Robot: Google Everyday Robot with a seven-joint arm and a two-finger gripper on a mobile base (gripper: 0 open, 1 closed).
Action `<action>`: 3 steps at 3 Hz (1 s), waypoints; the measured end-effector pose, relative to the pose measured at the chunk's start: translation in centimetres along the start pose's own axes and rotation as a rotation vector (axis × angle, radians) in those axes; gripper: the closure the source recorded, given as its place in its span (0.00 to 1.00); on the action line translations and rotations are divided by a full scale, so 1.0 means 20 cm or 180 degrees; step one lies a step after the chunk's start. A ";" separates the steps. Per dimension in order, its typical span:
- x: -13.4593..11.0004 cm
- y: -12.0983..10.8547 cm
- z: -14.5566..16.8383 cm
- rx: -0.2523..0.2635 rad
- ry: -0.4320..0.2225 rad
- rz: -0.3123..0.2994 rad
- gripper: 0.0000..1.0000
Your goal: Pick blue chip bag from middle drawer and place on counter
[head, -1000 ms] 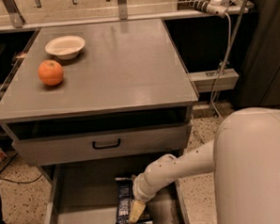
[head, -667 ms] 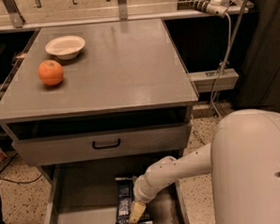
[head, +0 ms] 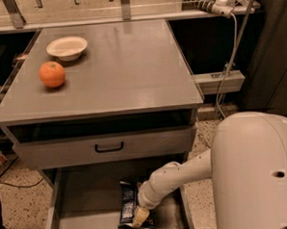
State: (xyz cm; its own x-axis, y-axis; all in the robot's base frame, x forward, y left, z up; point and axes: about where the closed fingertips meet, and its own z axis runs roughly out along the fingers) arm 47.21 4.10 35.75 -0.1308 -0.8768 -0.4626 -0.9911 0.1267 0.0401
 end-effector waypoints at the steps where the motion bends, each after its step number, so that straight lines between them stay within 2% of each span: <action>1: 0.00 0.00 0.00 0.0000 0.0000 0.0000 0.42; 3: 0.00 0.00 0.00 0.0000 0.0000 0.0000 0.89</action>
Offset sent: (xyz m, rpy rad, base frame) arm 0.0000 0.0000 0.0000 0.0000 0.0000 0.0000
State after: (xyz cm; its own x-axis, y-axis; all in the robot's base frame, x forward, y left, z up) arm 47.20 4.11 35.75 -0.1308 -0.8769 -0.4626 -0.9911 0.1266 0.0402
